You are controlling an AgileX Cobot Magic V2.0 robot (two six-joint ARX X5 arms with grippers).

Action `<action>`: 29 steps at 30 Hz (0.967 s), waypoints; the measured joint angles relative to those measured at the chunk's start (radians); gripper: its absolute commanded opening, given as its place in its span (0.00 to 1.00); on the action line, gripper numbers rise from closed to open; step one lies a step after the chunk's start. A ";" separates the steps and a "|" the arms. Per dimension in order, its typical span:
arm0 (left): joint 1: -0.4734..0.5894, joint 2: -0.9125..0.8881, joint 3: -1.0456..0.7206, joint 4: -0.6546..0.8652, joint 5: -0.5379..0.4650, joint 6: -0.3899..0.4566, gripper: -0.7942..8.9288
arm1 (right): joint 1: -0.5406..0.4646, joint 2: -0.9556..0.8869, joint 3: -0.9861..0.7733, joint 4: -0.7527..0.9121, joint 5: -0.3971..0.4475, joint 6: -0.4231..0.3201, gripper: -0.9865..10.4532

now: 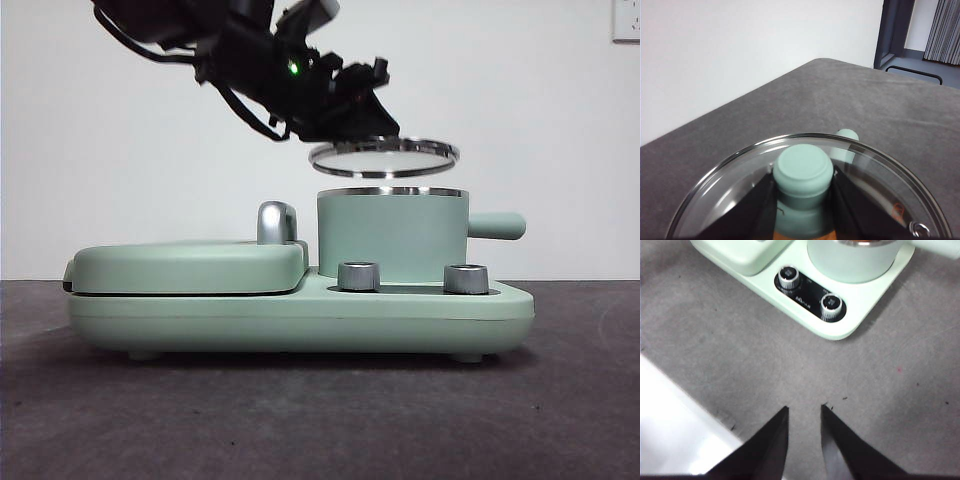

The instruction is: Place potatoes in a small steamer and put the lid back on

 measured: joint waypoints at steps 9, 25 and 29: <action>-0.019 0.053 0.001 0.029 0.000 0.032 0.09 | 0.000 0.000 0.000 -0.003 0.003 0.000 0.17; -0.014 0.053 0.010 -0.019 0.002 0.048 0.09 | 0.000 0.000 0.000 -0.003 0.004 0.000 0.17; -0.013 0.053 0.011 -0.020 0.003 0.065 0.09 | 0.000 0.000 0.000 -0.003 0.004 0.000 0.17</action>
